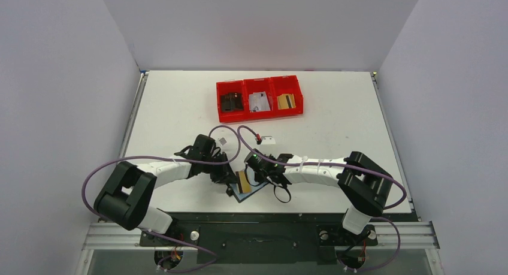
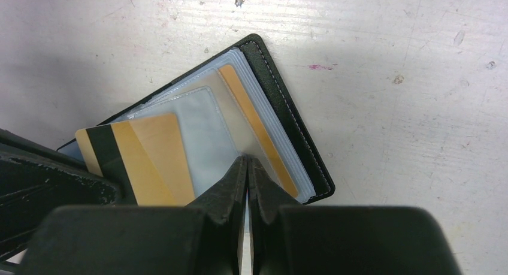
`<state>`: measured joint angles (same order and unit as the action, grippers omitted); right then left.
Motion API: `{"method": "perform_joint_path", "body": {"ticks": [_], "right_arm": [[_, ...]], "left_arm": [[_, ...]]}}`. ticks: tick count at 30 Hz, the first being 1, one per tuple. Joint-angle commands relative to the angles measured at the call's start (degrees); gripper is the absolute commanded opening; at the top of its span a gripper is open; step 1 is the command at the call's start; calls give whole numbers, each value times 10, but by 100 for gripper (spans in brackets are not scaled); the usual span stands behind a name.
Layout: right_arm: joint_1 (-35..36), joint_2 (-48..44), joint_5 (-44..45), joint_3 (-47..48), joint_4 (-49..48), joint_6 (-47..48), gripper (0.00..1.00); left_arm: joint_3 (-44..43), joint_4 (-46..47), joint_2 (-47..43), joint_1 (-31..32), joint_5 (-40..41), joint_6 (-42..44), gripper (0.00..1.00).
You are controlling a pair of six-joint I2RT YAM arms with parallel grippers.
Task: Take the credit cards out of the card holder
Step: Remove the credit card from the card holder, then place the credit card in the storage box.
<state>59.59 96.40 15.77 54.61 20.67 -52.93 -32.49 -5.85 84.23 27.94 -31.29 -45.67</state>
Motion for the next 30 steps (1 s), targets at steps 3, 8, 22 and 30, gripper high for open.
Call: {"method": "perform_joint_path", "body": {"ticks": [3, 8, 22, 30], "right_arm": [[-4, 32, -16, -28, 18, -8, 0], [-4, 30, -15, -27, 17, -7, 0], [-11, -13, 3, 39, 55, 24, 9], [-52, -127, -18, 66, 52, 42, 54]], "left_arm": [[-11, -94, -49, -17, 56, 35, 0], [-30, -141, -83, -24, 80, 49, 0], [-77, -195, -120, -29, 88, 63, 0], [-122, -201, -150, -36, 56, 49, 0]]}}
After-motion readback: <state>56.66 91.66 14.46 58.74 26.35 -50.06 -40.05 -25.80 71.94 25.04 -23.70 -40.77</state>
